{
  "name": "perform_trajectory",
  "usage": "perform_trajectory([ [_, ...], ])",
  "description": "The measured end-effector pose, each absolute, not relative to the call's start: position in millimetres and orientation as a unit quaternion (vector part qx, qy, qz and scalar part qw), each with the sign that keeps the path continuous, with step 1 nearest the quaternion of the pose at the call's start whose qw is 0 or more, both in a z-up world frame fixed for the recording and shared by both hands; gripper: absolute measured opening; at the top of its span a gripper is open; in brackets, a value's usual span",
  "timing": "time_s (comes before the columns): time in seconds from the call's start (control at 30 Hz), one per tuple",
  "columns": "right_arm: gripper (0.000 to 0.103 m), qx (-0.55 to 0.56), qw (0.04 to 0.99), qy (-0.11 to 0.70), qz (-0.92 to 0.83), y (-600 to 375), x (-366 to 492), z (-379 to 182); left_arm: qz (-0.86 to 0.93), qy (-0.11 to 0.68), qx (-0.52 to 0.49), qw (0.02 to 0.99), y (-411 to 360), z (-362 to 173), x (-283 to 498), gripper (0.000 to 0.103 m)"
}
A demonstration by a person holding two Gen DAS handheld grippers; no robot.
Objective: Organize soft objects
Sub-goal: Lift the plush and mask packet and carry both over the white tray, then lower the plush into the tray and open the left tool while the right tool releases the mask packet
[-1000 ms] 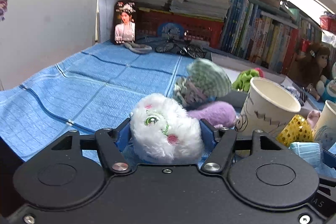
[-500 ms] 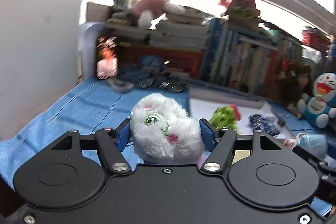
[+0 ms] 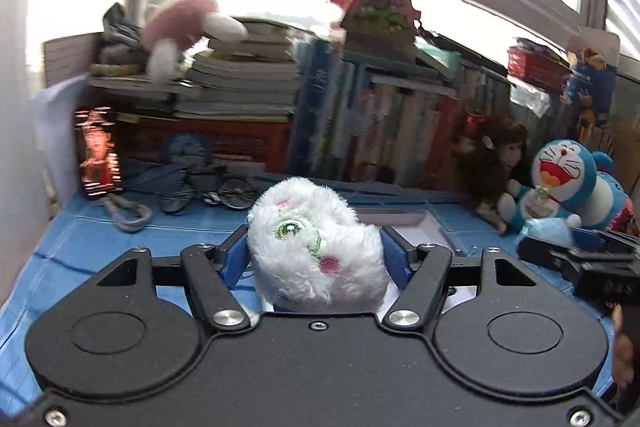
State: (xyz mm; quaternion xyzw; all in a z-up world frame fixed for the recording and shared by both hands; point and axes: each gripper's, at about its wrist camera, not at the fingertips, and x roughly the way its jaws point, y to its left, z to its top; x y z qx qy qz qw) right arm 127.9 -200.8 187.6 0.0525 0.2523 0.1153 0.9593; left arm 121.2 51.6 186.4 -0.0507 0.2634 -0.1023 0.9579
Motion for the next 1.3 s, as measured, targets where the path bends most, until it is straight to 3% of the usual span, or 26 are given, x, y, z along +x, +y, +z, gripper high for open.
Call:
perform_trajectory([
  [0.2,0.084,0.068,0.926,0.355,0.11,-216,202,181,-0.125,0.349,-0.067,0.926,25,181,195,0.066],
  [0.6,0.084,-0.027,0.889,0.446,0.097,-202,297,120,-0.085,0.458,-0.076,0.882,-3,113,322,0.066],
  [1.1,0.085,-0.022,0.866,0.489,0.106,-182,345,71,-0.075,0.515,-0.106,0.847,6,55,367,0.067],
  [1.3,0.091,-0.022,0.859,0.501,0.104,-182,348,62,-0.091,0.518,-0.121,0.842,4,48,375,0.067],
])
